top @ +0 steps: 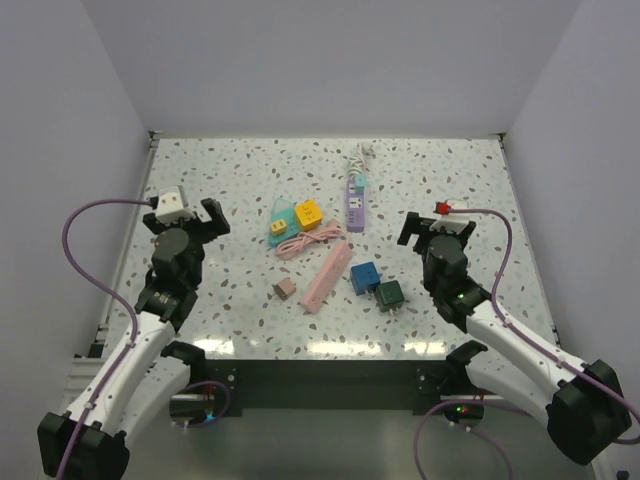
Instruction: Insert the plug
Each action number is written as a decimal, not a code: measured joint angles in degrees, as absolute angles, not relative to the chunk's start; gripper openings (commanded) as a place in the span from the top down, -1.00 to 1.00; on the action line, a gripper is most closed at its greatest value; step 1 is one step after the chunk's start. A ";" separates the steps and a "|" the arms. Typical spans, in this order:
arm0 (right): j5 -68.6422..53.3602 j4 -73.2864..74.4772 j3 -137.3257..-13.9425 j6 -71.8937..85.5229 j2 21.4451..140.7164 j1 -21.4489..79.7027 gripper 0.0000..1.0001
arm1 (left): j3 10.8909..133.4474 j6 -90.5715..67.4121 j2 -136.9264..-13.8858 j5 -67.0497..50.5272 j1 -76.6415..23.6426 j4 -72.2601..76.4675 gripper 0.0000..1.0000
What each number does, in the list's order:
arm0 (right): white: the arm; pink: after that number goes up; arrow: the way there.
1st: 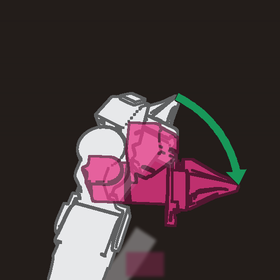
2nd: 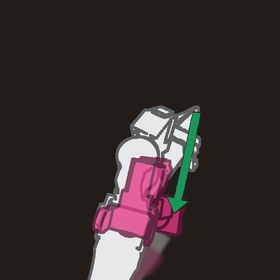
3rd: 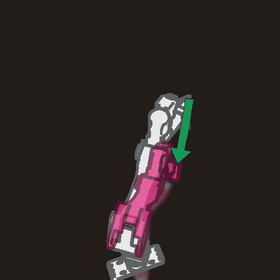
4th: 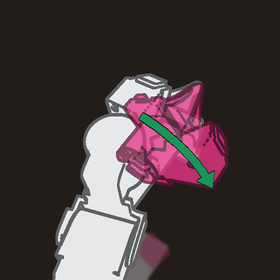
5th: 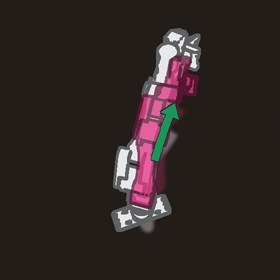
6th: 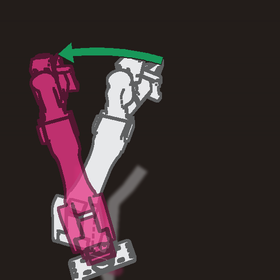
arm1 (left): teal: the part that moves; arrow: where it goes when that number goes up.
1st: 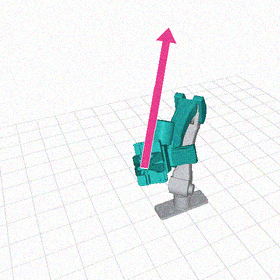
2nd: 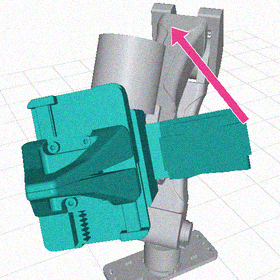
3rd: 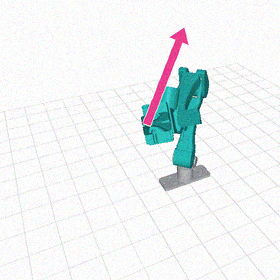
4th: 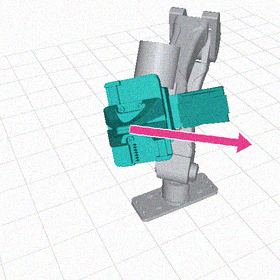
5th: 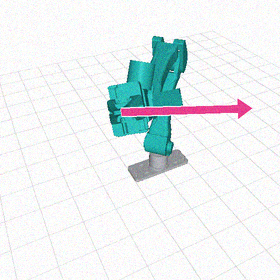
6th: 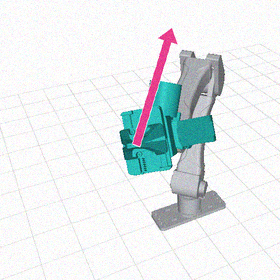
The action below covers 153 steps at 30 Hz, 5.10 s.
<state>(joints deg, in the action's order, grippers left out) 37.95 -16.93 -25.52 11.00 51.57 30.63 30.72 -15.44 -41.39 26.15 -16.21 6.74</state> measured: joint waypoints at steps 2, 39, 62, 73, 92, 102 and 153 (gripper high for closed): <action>37.93 -16.45 -25.54 11.16 51.51 30.63 -0.98 | 30.48 -15.49 -41.41 26.06 -16.23 6.83 -1.00; 20.40 -6.35 -31.90 14.13 51.20 30.61 -0.98 | 38.63 6.66 -96.01 -14.39 -52.31 39.62 -1.00; 19.53 -6.35 -31.90 14.17 51.20 30.63 -0.97 | 45.56 9.06 -106.26 -15.55 -53.71 38.81 0.36; 16.80 -6.33 -32.12 14.15 51.75 30.61 -0.97 | 43.03 11.00 -102.41 -14.98 -53.71 36.60 1.00; -21.26 -12.71 -38.20 22.94 56.40 29.85 -0.98 | 28.80 18.13 -62.76 -11.99 -53.76 34.94 1.00; -35.00 -18.98 -38.68 30.52 65.89 29.98 -0.98 | 28.80 21.37 -61.84 -10.66 -53.76 34.61 1.00; -46.22 -32.86 -36.69 21.91 55.86 27.57 1.00 | 28.84 -20.91 -67.75 -34.04 -44.99 52.75 -1.00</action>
